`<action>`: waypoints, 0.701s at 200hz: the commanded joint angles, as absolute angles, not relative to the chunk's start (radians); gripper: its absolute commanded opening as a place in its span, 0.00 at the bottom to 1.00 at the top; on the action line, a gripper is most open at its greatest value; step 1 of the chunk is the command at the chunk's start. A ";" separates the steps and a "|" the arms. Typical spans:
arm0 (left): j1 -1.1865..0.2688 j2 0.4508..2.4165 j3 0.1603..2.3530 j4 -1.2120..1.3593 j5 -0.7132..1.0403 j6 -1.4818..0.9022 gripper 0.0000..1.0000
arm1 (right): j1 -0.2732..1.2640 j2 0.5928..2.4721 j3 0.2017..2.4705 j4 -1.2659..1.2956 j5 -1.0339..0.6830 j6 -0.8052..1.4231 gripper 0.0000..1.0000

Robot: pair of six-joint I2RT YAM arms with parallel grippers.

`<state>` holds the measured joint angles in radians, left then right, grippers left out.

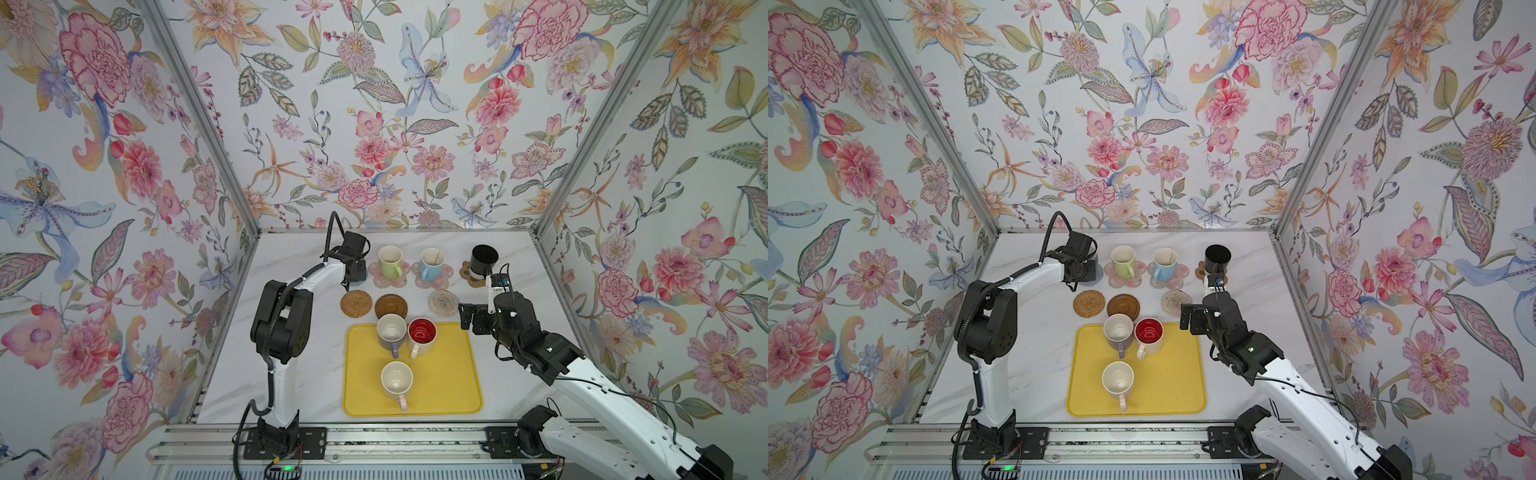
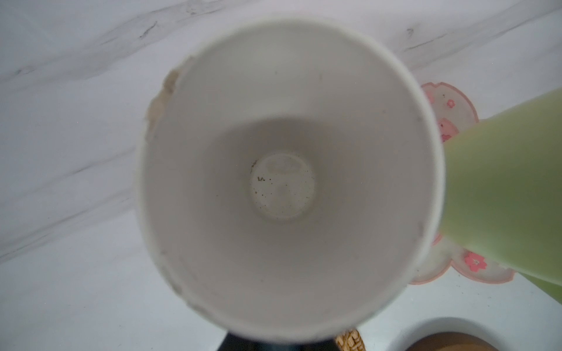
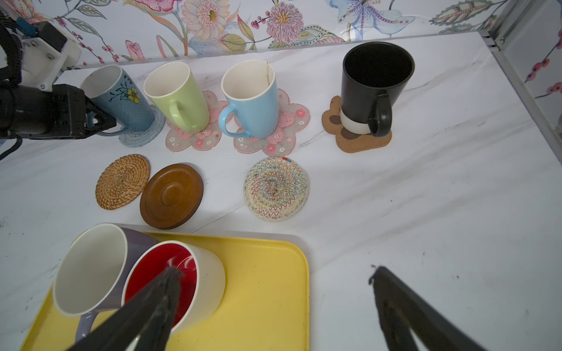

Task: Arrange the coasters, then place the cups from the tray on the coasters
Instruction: 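Lower the teal floral mug onto the grey knit coaster with the left gripper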

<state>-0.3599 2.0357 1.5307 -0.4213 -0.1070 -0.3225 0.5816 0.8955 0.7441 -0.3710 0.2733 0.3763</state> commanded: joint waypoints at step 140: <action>-0.353 1.846 1.425 -0.351 -0.083 -0.372 0.99 | 0.575 0.876 0.738 -0.388 0.273 0.390 0.99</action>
